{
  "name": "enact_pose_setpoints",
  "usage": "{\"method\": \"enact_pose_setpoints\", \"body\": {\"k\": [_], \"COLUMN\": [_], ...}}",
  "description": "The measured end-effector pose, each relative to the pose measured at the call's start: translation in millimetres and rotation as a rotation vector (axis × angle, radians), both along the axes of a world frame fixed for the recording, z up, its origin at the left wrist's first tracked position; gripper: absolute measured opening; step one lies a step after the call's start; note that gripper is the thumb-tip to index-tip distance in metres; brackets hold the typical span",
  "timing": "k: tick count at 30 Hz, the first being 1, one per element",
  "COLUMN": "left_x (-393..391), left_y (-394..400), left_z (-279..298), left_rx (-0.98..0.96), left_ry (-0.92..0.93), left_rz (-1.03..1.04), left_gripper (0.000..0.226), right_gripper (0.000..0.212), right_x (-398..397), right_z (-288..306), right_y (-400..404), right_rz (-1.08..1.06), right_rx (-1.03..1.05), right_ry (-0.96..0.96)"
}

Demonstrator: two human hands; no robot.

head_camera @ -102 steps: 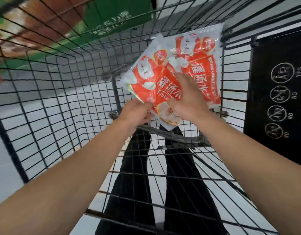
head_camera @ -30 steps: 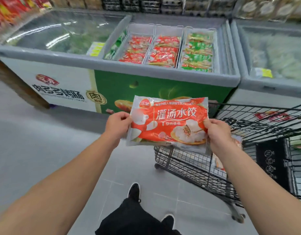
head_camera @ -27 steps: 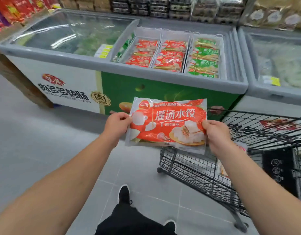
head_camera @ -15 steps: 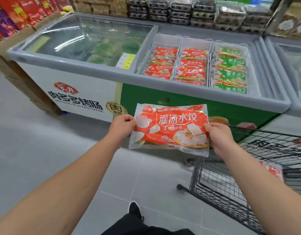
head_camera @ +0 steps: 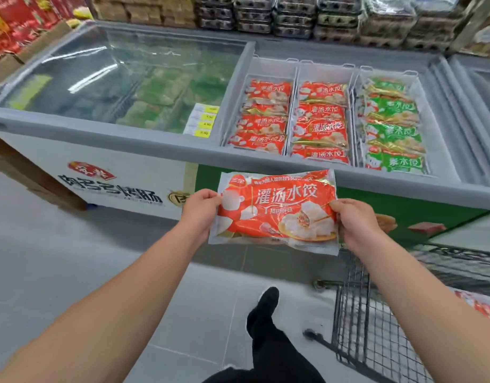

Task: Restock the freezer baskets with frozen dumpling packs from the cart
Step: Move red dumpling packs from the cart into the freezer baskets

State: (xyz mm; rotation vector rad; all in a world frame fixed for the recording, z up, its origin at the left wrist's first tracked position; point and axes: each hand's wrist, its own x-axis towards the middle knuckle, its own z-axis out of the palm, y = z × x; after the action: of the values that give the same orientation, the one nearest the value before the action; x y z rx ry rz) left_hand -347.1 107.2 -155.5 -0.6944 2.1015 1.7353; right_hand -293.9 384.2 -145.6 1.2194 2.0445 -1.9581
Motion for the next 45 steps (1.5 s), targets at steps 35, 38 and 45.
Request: {"method": "enact_pose_setpoints", "body": {"k": [35,38,45], "left_x": [-484,-513,-559], "left_y": [140,152,174], "left_z": [-76,-88,-107], "left_rx": [-0.116,-0.149,-0.267], "left_ry": [-0.130,-0.170,-0.220], "left_rz": [-0.279,-0.265,-0.173], "left_gripper": [0.007,0.016,0.013], "right_gripper": [0.023,0.027,0.036], "right_x": [-446,-482,-551], "right_z": [-61,-81,-126], "right_y": [96,101,99], "right_rz": [0.002,0.060,0.226], "right_rx": [0.185,0.173,0.087], "right_ry": [-0.222,-0.252,-0.308]}}
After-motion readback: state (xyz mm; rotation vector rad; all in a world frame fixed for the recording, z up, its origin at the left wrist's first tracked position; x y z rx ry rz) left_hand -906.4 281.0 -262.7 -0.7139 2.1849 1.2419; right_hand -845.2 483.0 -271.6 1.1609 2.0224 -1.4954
